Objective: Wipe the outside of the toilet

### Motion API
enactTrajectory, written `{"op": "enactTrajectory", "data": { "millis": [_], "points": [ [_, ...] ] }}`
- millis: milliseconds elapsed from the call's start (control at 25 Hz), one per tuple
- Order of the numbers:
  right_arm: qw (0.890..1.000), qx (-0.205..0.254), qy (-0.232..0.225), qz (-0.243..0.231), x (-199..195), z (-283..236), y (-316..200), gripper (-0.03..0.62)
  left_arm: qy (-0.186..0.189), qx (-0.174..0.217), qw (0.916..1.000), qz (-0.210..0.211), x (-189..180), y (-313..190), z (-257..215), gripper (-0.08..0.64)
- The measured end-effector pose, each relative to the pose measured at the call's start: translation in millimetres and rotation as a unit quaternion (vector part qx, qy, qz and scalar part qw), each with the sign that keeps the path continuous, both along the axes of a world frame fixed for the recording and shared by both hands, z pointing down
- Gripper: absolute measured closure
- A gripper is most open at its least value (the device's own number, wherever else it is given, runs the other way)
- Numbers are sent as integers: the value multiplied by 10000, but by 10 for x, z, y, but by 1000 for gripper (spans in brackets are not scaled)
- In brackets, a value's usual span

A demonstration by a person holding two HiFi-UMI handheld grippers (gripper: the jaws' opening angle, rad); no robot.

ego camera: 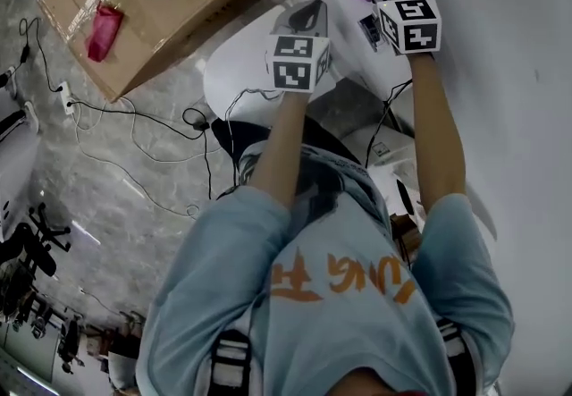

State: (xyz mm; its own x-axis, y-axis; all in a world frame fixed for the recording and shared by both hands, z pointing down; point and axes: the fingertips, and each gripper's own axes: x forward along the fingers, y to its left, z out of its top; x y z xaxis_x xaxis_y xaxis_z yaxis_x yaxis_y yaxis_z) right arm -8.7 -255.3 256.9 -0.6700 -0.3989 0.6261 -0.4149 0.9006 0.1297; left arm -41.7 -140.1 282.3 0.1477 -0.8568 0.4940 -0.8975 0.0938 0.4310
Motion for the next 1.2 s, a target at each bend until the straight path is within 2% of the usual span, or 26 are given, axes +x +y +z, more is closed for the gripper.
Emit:
{"op": "enactTrajectory", "data": {
  "millis": [200, 320, 400, 520, 800, 960, 1200],
  "points": [
    [9974, 66, 500, -507, -176, 290, -46, 503, 54, -128, 9999, -96, 38, 52, 121, 537],
    [9927, 40, 927, -771, -152, 497, -11, 505, 63, -187, 9998, -58, 91, 66, 154, 537],
    [9890, -23, 1218, -840, -96, 619, 35, 505, 65, -233, 9997, -25, 123, 83, 166, 537],
    [9864, -53, 1392, -878, -74, 698, 94, 508, 56, -260, 9996, 10, 136, 93, 181, 537],
    [9842, -33, 1509, -930, 50, 755, 159, 511, 64, -264, 9996, 98, 167, 70, 193, 537],
    [9883, -215, 1325, -726, 144, 750, 163, 511, 56, -268, 9995, 187, 212, 95, 187, 537],
    [9918, -151, 1160, -523, 334, 747, 200, 511, 12, -297, 9991, 290, 226, 136, 208, 537]
  ]
}}
